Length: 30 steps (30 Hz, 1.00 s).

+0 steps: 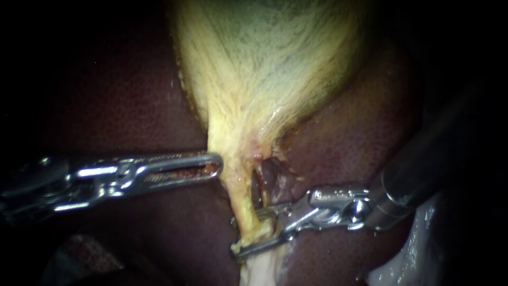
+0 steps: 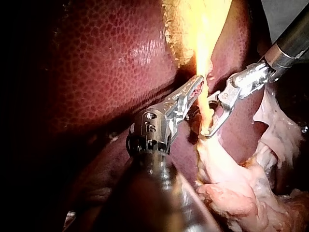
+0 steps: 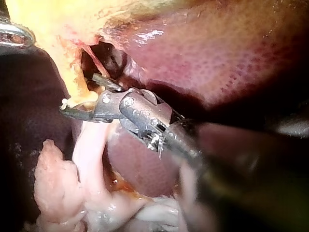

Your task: Going back second clip left tube

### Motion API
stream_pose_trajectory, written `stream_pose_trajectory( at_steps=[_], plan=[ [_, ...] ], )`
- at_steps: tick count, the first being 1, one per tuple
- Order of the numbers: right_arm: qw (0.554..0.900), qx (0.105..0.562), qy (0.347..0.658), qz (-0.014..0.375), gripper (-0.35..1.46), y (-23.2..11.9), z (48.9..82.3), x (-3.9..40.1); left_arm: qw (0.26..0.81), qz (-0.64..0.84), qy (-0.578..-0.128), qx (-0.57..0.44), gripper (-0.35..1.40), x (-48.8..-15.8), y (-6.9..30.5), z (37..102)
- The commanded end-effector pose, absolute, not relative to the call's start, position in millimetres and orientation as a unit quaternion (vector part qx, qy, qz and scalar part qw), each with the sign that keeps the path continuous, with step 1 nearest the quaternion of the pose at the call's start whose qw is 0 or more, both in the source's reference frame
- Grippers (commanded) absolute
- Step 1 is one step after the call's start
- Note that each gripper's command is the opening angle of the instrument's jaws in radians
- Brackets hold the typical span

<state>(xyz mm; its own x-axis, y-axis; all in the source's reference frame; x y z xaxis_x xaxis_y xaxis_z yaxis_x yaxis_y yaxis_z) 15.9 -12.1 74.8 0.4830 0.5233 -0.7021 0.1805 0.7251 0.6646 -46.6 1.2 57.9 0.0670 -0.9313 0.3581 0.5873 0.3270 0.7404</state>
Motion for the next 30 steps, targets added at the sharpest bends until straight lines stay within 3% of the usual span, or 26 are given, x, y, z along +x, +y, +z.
stream_pose_trajectory(
  at_steps=[1,14,23,30],
  plan=[
    [0.787,0.347,0.5,0.103,0.6,-12.2,74.7,15.8,0.7,-0.542,-0.416,0.207,-0.35,-46.6,1.2,57.9],
    [0.792,0.324,0.514,0.07,0.6,-13.2,74.8,16.4,0.7,-0.542,-0.416,0.207,-0.35,-46.6,1.2,57.9],
    [0.793,0.287,0.536,-0.023,0.6,-14.6,75.6,16.5,0.7,-0.542,-0.416,0.207,-0.35,-46.6,1.2,57.9],
    [0.791,0.271,0.545,-0.065,0.6,-15.4,76.1,17.2,0.7,-0.542,-0.416,0.207,-0.35,-46.6,1.2,57.9]
  ],
)
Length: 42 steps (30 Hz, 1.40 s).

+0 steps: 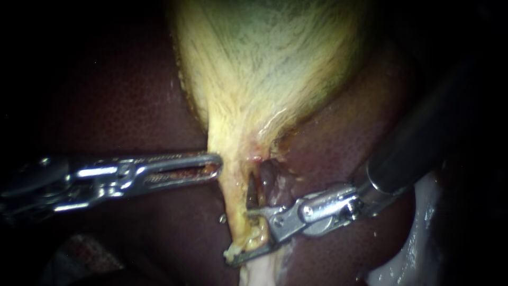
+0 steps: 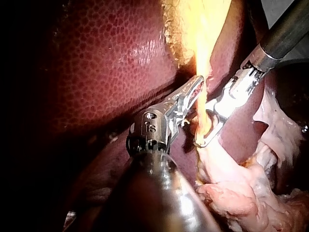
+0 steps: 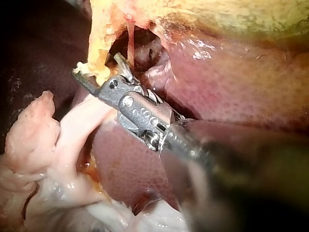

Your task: Going back second clip left tube

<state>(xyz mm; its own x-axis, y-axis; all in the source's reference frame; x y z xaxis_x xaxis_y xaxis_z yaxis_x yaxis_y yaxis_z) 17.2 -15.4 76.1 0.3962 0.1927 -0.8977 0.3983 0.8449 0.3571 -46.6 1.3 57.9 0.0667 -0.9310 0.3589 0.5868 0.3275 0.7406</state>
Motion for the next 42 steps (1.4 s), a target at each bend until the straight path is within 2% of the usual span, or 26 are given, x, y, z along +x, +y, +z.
stream_pose_trajectory(
  at_steps=[1,5,10,13,16,20,26,35,42],
  plan=[
    [0.79,0.271,0.546,-0.068,0.6,-15.4,76.1,17.3,0.7,-0.542,-0.416,0.207,-0.35,-46.6,1.2,57.9],
    [0.789,0.27,0.547,-0.072,0.6,-15.4,76.2,17.2,0.7,-0.542,-0.416,0.207,-0.35,-46.6,1.2,57.9],
    [0.785,0.343,0.514,0.038,0.6,-14.6,75.5,16.9,0.7,-0.542,-0.416,0.207,-0.35,-46.6,1.2,57.9],
    [0.777,0.376,0.497,0.087,0.58,-13.8,74.7,16.4,0.7,-0.542,-0.416,0.207,-0.35,-46.5,1.2,57.9],
    [0.77,0.397,0.483,0.13,0.57,-13.0,73.9,15.6,0.701,-0.542,-0.416,0.207,-0.35,-46.5,1.2,57.9],
    [0.762,0.414,0.47,0.166,0.56,-12.4,73.5,14.7,0.701,-0.542,-0.416,0.207,-0.35,-46.5,1.2,57.9],
    [0.754,0.43,0.458,0.191,0.53,-12.3,73.5,13.7,0.701,-0.542,-0.416,0.207,-0.35,-46.4,1.2,57.9],
    [0.753,0.431,0.457,0.196,0.52,-11.7,72.9,13.0,0.701,-0.542,-0.416,0.206,-0.35,-46.3,1.3,58.1],
    [0.764,0.408,0.471,0.168,0.52,-12.4,74.1,15.5,0.7,-0.542,-0.416,0.206,-0.35,-46.5,1.4,58.2]
  ],
)
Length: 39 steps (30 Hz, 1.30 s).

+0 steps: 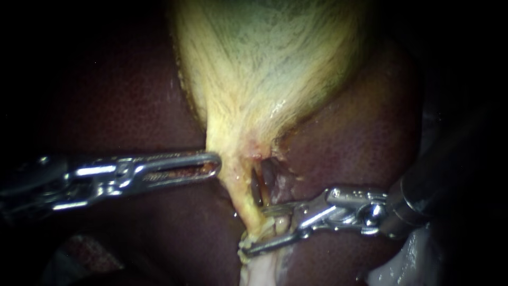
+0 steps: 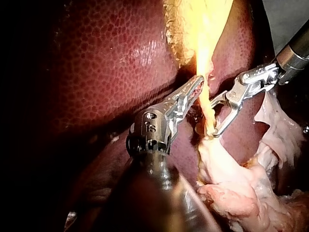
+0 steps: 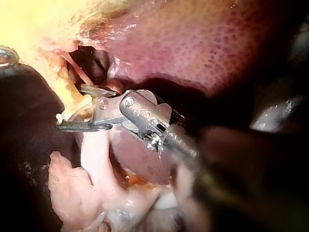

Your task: Going back second clip left tube

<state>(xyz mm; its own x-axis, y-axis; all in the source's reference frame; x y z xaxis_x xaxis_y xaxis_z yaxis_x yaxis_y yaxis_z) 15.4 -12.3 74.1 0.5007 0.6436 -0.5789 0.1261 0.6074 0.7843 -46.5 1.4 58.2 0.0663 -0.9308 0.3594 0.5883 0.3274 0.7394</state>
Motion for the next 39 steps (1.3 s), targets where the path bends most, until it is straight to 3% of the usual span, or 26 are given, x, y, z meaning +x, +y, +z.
stream_pose_trajectory(
  at_steps=[1,9,19,25,39],
  plan=[
    [0.765,0.405,0.472,0.166,0.53,-12.6,74.3,15.9,0.7,-0.542,-0.416,0.206,-0.35,-46.5,1.4,58.2],
    [0.774,0.386,0.482,0.139,0.56,-14.0,76.1,17.4,0.7,-0.543,-0.416,0.205,-0.35,-46.5,1.4,58.2],
    [0.792,0.299,0.532,0.0,0.6,-13.0,76.5,16.9,0.7,-0.542,-0.416,0.206,-0.35,-46.4,1.3,58.1],
    [0.791,0.27,0.547,-0.049,0.6,-12.1,75.4,15.8,0.701,-0.542,-0.416,0.206,-0.35,-46.3,1.3,58.1],
    [0.788,0.26,0.553,-0.084,0.6,-14.0,75.6,17.9,0.7,-0.543,-0.416,0.205,-0.35,-46.6,1.4,58.2]
  ],
)
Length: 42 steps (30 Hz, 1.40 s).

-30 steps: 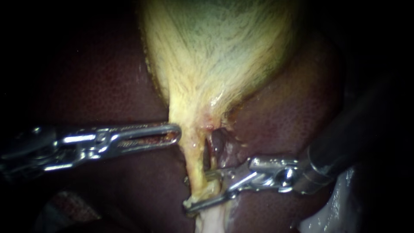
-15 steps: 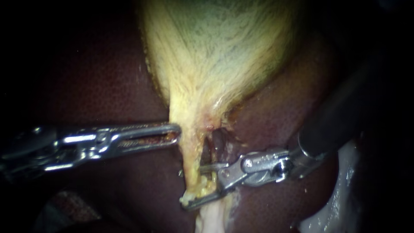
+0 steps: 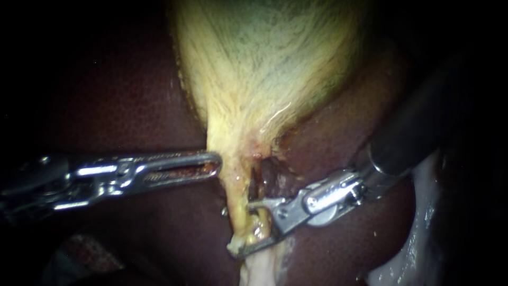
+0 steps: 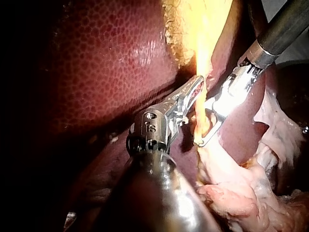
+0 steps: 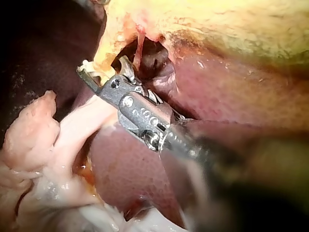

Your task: Going back second clip left tube

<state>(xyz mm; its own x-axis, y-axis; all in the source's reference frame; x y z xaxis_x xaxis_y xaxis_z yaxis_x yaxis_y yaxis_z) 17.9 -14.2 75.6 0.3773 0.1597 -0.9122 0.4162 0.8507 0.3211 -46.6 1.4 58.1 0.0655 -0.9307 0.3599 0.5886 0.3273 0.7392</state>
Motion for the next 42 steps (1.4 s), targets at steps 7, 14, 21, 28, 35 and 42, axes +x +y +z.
stream_pose_trajectory(
  at_steps=[7,14,21,28,35,42],
  plan=[
    [0.786,0.24,0.559,-0.109,0.6,-13.2,76.0,18.0,0.7,-0.543,-0.416,0.205,-0.35,-46.6,1.4,58.2],
    [0.791,0.29,0.539,-0.001,0.58,-11.1,76.0,18.1,0.7,-0.543,-0.416,0.205,-0.35,-46.7,1.4,58.1],
    [0.783,0.315,0.537,0.003,0.58,-13.4,75.2,17.7,0.7,-0.543,-0.416,0.205,-0.35,-46.6,1.4,58.1],
    [0.773,0.343,0.533,-0.011,0.53,-14.8,75.0,18.8,0.7,-0.543,-0.416,0.205,-0.35,-46.6,1.3,58.1],
    [0.781,0.322,0.535,0.006,0.59,-14.5,76.1,17.6,0.7,-0.543,-0.416,0.205,-0.35,-46.6,1.4,58.1],
    [0.778,0.332,0.534,0.005,0.59,-13.6,75.9,17.9,0.7,-0.543,-0.416,0.205,-0.35,-46.6,1.3,58.1]
  ],
)
